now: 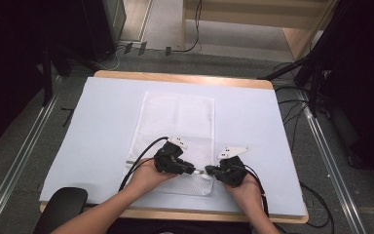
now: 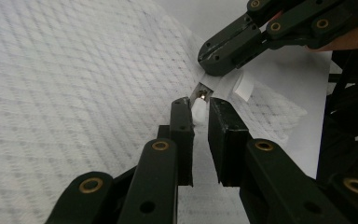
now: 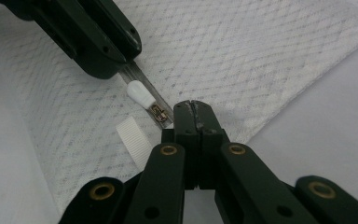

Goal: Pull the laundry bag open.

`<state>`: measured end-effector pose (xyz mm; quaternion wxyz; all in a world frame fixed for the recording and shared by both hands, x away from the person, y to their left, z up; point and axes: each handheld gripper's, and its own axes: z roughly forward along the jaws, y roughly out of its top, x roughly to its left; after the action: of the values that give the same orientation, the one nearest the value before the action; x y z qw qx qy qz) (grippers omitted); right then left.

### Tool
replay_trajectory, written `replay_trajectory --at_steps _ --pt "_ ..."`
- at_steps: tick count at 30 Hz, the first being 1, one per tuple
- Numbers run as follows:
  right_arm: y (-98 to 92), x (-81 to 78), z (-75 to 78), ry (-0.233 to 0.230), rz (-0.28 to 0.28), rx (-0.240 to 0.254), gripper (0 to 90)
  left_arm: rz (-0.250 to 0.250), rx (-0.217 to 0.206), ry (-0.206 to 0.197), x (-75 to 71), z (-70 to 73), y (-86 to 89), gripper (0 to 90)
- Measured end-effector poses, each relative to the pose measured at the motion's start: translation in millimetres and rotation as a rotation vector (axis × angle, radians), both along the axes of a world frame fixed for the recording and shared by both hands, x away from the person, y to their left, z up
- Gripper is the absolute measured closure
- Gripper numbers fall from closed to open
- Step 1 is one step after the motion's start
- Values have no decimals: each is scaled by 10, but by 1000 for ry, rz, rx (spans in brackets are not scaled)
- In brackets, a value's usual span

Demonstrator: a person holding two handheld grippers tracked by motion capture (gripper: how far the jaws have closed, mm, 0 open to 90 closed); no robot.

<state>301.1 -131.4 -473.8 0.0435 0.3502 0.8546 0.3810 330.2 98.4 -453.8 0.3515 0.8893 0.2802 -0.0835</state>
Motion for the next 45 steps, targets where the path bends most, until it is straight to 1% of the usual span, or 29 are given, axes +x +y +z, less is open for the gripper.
replay_trajectory --at_steps 2,7,11,13,15,17,19,20,21,23,24,26,28,30,34,37,40,43,45 --pt "-1 0 0 0 1 1 900 2 3 2 -1 -22 -20 802" --pt "2 -3 0 -3 -1 -2 900 3 5 32 11 -103 -78 801" --pt "2 -3 1 -4 -1 -3 900 5 -11 45 13 -123 -102 799" --pt "3 -5 2 -1 -2 -3 900 8 -27 65 15 -136 -110 801" --pt "5 -7 1 -1 -4 -3 900 7 -34 67 18 -147 -116 814" --pt "6 -7 1 -3 -3 -3 900 -8 -35 53 14 -153 -125 827" --pt "7 -8 2 -3 -3 -4 900 -3 -33 54 16 -155 -129 846" --pt "8 -8 2 -2 -3 -4 900 -5 -31 61 26 -156 -124 856" --pt "9 -9 3 -2 -4 -4 900 6 -39 82 34 -160 -123 867" --pt "10 -10 4 0 -8 -5 900 19 -57 111 59 -170 -115 876" --pt "12 -13 7 2 -11 -6 900 19 -59 122 70 -171 -109 876" --pt "15 -20 16 7 -13 -9 900 27 -65 123 79 -170 -104 876" --pt "13 -30 24 19 0 -7 900 29 -70 127 80 -179 -110 867" --pt "21 -38 26 16 5 -13 900 35 -82 132 81 -196 -115 846" --pt "36 -46 24 -1 16 -24 900 27 -71 126 83 -190 -124 864" --pt "46 -56 24 -18 20 -34 900 29 -69 145 101 -190 -122 877" --pt "50 -69 24 -16 18 -35 900 21 -65 160 126 -182 -122 879" --pt "46 -71 18 -24 22 -35 900 22 -68 187 152 -171 -112 881" --pt "48 -75 18 -32 27 -41 900 12 -62 187 159 -170 -115 881"
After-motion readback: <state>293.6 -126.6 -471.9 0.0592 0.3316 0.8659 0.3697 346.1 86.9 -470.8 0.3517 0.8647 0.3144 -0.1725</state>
